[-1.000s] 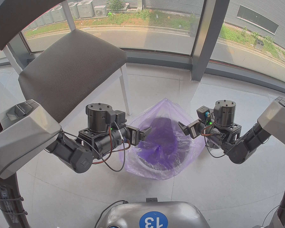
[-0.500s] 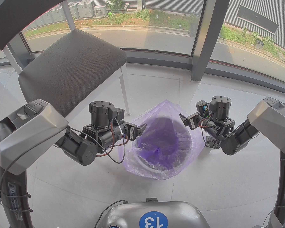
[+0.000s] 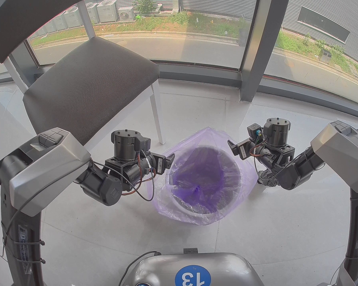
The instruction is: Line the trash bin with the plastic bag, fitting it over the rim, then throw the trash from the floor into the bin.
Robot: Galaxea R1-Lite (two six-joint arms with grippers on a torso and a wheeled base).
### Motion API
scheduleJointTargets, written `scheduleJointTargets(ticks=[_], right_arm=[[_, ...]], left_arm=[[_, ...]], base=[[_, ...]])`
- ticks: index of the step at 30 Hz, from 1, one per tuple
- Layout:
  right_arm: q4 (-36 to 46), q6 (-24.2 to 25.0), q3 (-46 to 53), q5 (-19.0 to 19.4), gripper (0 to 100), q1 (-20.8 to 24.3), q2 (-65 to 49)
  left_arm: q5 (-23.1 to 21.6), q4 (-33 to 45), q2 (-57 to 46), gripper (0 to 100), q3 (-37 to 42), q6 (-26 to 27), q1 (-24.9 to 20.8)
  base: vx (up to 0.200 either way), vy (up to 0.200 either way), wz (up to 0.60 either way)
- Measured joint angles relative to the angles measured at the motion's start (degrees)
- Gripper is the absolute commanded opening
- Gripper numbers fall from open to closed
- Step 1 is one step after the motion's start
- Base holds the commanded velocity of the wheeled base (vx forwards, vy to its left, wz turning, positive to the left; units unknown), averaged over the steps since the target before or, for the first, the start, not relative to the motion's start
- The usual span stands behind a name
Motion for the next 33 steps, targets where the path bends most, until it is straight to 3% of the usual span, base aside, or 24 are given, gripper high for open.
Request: scheduleJointTargets(ticks=[33], right_arm=[[8.84,1.32,-9.18,0.55,100,-2.43,5.45]], left_arm=[[1.23,3.23,6.40,100,-8.35,-0.09,2.56]], base=[[0.000,0.000,0.00]])
